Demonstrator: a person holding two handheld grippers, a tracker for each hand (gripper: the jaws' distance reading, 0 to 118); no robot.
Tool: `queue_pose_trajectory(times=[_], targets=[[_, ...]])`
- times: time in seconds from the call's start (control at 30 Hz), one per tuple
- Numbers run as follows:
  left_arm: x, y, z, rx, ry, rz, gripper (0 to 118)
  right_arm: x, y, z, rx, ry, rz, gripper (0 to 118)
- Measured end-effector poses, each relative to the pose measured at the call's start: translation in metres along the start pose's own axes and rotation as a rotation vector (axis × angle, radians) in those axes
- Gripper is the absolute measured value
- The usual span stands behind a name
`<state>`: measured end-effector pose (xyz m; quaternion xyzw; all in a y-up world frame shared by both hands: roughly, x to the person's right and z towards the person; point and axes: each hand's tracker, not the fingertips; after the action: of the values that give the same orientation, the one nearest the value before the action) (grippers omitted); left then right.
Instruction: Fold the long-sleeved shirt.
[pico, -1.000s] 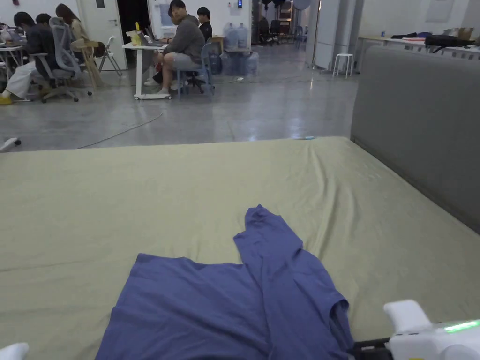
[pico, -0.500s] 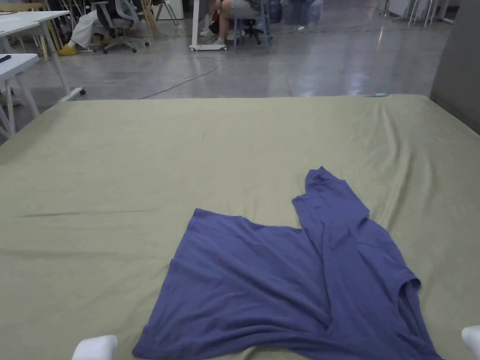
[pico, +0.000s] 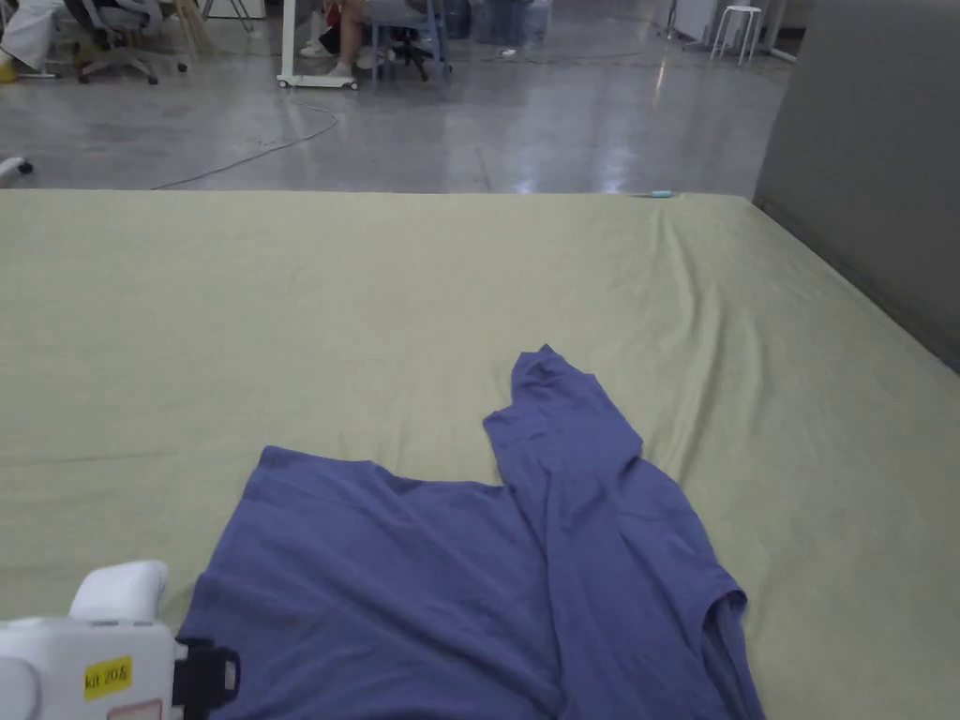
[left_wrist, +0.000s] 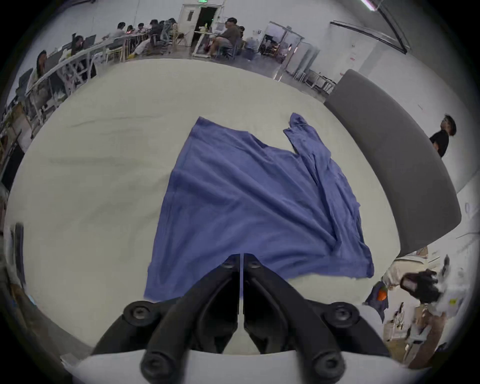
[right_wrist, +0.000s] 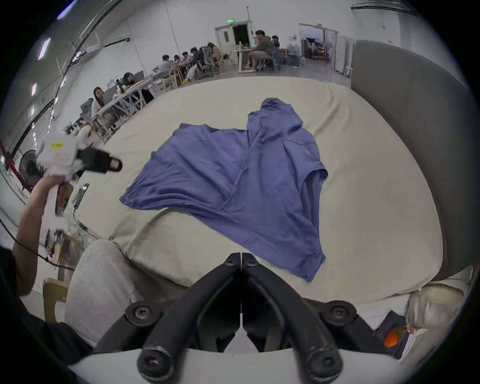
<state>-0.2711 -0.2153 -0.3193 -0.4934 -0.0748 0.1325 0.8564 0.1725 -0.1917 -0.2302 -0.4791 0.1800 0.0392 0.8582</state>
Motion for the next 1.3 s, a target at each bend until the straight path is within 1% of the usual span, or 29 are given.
queue_pose_trajectory(times=[0.13,0.17,0.2,0.23,0.27,0.3,0.37,0.47,0.57,0.6,0.63,0.67,0.7,0.73,0.77,0.8,0.83,0.87,0.9,0.93,0.97,1.03,1.1,1.13,1.17,1.2,1.23,1.27,1.3], targets=[[-0.013,0.078,-0.051,0.002,-0.002,-0.019,1,0.003,-0.002,-0.006,-0.029,-0.005,0.006,0],[-0.012,0.097,-0.064,0.008,0.012,-0.016,24,0.004,-0.003,-0.008,-0.034,-0.009,0.008,0],[-0.015,0.115,-0.079,-0.007,0.029,-0.006,88,0.005,-0.003,-0.01,-0.04,-0.01,0.007,0],[-0.022,0.135,-0.101,-0.039,0.04,0.007,118,0.007,-0.004,-0.01,-0.046,-0.011,0.001,0],[-0.028,0.153,-0.113,0.048,0.059,0.022,117,0.01,-0.005,-0.01,-0.053,-0.01,-0.01,0],[-0.03,0.17,-0.126,-0.013,0.084,0.041,115,0.012,-0.005,-0.011,-0.058,-0.008,-0.019,0],[-0.037,0.201,-0.161,-0.053,0.147,0.04,115,0.016,-0.005,-0.015,-0.067,-0.009,-0.041,0],[-0.054,0.215,-0.202,-0.058,0.21,0.096,115,0.021,-0.007,-0.022,-0.093,-0.028,-0.064,0],[-0.069,0.218,-0.238,-0.103,0.149,0.19,115,0.027,-0.008,-0.026,-0.113,-0.042,-0.07,0],[-0.069,0.216,-0.246,-0.136,0.164,0.162,115,0.029,-0.007,-0.027,-0.116,-0.042,-0.074,0],[-0.062,0.215,-0.25,-0.129,0.235,0.078,115,0.033,-0.007,-0.029,-0.124,-0.043,-0.084,0],[-0.052,0.214,-0.251,-0.149,0.255,0.029,113,0.038,-0.006,-0.031,-0.132,-0.047,-0.092,0],[-0.047,0.214,-0.246,-0.141,0.29,-0.001,104,0.041,-0.005,-0.033,-0.14,-0.066,-0.098,0],[-0.04,0.213,-0.241,-0.124,0.32,-0.042,92,0.042,-0.003,-0.035,-0.156,-0.115,-0.091,0],[-0.032,0.215,-0.236,-0.127,0.34,-0.078,74,0.043,0.0,-0.038,-0.164,-0.144,-0.055,0],[-0.028,0.215,-0.232,-0.123,0.341,-0.097,21,0.045,0.002,-0.04,-0.164,-0.144,-0.043,24],[-0.027,0.216,-0.222,-0.115,0.286,-0.115,0,0.05,0.007,-0.046,-0.156,-0.131,-0.052,65],[-0.024,0.217,-0.216,-0.129,0.185,-0.098,0,0.059,0.011,-0.053,-0.13,-0.144,-0.08,103],[-0.021,0.215,-0.209,-0.114,0.224,-0.093,0,0.065,0.014,-0.061,-0.118,-0.15,-0.141,118],[-0.018,0.215,-0.203,-0.105,0.264,-0.111,0,0.074,0.015,-0.071,-0.11,-0.133,-0.169,118],[-0.022,0.22,-0.2,-0.094,0.242,-0.121,0,0.085,0.017,-0.078,-0.091,-0.123,-0.18,118],[-0.028,0.223,-0.189,-0.097,0.191,-0.08,0,0.096,0.018,-0.099,-0.146,-0.093,-0.281,118],[-0.033,0.221,-0.177,-0.087,0.17,-0.016,0,0.101,0.013,-0.124,-0.198,-0.116,-0.296,118],[-0.036,0.222,-0.171,-0.081,0.159,-0.011,0,0.1,0.01,-0.136,-0.209,-0.122,-0.283,118],[-0.039,0.221,-0.164,-0.077,0.161,-0.015,0,0.096,0.005,-0.145,-0.256,-0.121,-0.263,114],[-0.04,0.221,-0.16,-0.076,0.164,-0.017,0,0.094,0.001,-0.151,-0.285,-0.114,-0.251,96],[-0.039,0.22,-0.155,-0.074,0.163,-0.015,0,0.085,-0.003,-0.156,-0.31,-0.135,-0.206,83],[-0.041,0.22,-0.148,-0.069,0.16,-0.009,0,0.075,-0.004,-0.149,-0.248,-0.188,-0.134,82],[-0.043,0.219,-0.142,-0.069,0.149,0.003,0,0.07,-0.002,-0.141,-0.216,-0.208,-0.101,68]])
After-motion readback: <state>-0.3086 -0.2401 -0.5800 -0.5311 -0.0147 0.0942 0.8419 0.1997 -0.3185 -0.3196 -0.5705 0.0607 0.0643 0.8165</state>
